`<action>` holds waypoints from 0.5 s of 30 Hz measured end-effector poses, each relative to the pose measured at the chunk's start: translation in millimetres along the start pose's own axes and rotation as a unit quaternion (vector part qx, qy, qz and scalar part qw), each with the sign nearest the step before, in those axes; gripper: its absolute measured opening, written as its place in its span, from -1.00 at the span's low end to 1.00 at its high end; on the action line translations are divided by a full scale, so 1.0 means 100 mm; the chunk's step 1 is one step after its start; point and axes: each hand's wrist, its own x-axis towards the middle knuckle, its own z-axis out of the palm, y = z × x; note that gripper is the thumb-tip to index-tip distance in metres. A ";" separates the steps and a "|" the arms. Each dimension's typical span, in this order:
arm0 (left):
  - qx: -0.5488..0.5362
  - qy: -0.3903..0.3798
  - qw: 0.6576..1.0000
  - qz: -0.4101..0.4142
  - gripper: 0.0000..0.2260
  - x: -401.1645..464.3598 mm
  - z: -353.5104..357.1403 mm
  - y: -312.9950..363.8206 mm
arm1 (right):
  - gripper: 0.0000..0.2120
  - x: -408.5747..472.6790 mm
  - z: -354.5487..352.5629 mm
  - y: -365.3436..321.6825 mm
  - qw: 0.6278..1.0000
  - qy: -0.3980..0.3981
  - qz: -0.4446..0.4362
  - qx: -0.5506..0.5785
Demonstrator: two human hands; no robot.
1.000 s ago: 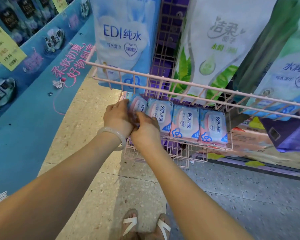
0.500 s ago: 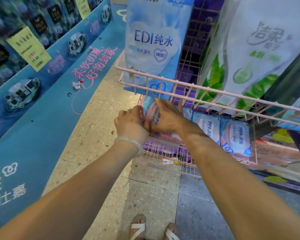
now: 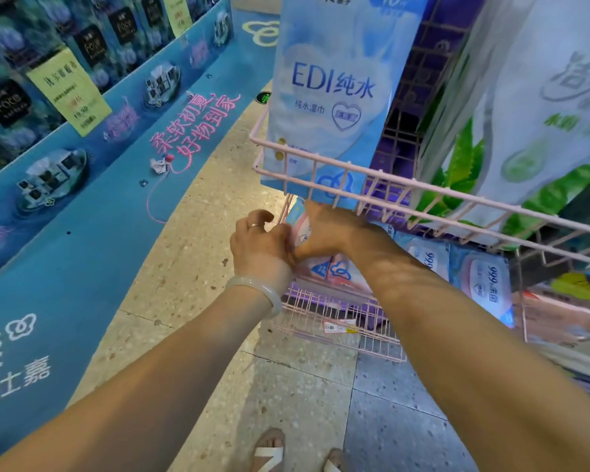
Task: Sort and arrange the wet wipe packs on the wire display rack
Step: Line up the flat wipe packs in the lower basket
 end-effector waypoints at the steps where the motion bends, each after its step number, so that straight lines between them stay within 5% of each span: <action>1: 0.024 -0.024 0.999 -0.001 -0.73 0.02 0.00 -0.02 | -0.25 0.02 0.00 -0.02 1.000 -0.003 0.008 -0.005; 8: 0.098 -0.149 0.984 0.006 -0.59 0.03 -0.06 -0.14 | -0.11 -0.06 0.12 -0.09 0.999 0.035 0.018 -0.007; 13: -0.003 -0.010 0.987 0.161 -0.56 0.05 -0.10 -0.08 | -0.18 -0.48 0.32 0.30 0.986 0.158 0.051 -0.023; 15: 0.057 -0.143 0.965 0.211 -0.49 0.11 -0.07 -0.03 | -0.32 -0.61 0.46 0.44 0.988 0.134 0.075 -0.028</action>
